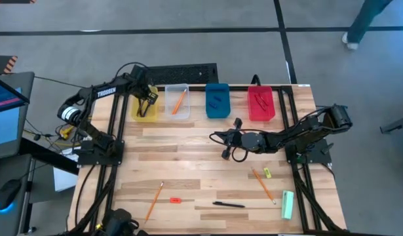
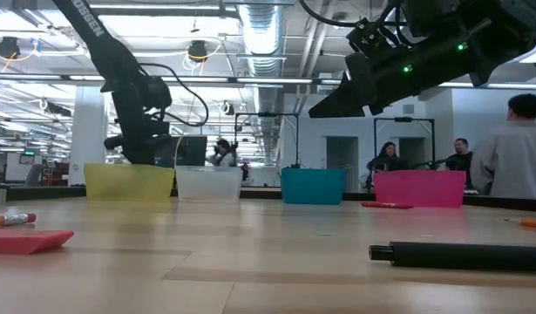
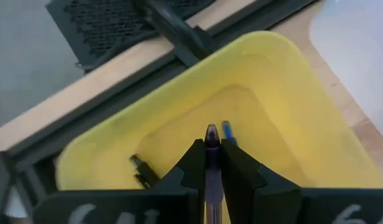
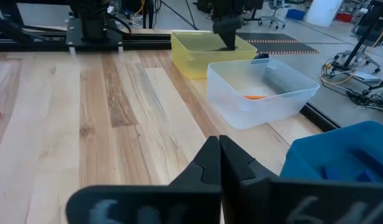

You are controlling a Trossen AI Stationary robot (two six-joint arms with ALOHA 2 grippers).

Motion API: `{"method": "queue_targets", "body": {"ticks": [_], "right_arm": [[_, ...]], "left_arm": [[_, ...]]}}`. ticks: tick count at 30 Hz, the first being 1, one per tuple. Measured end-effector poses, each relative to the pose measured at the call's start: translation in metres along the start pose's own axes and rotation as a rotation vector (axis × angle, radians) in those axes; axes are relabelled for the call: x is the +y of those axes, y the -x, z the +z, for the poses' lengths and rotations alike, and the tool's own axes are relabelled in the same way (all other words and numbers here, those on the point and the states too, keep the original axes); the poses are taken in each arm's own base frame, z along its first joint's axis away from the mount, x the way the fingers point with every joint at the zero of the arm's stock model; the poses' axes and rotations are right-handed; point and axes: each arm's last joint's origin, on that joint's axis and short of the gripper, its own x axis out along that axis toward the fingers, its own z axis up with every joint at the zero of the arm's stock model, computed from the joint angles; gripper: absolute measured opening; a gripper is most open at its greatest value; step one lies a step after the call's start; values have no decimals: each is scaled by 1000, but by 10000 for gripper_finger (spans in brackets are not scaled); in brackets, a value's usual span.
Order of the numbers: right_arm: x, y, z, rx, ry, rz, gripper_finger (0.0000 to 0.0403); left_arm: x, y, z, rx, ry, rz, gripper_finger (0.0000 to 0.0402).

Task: Sort crayons/erasers/pens/pencils in bins
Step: Put the violet pen into the yellow bin, then put the orange pencil into the transparent bin

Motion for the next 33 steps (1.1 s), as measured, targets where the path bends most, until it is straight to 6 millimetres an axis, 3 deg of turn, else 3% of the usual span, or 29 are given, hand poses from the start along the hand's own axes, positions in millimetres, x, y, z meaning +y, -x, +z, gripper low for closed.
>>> {"method": "queue_targets", "body": {"ticks": [11,33], "right_arm": [[0,0,-2,16,10,0,6],[0,0,-2,16,10,-1,4]], "left_arm": [[-1,-3,0,5,-1,-15,24],[0,-2,-3,34,-7,4,109]]}}
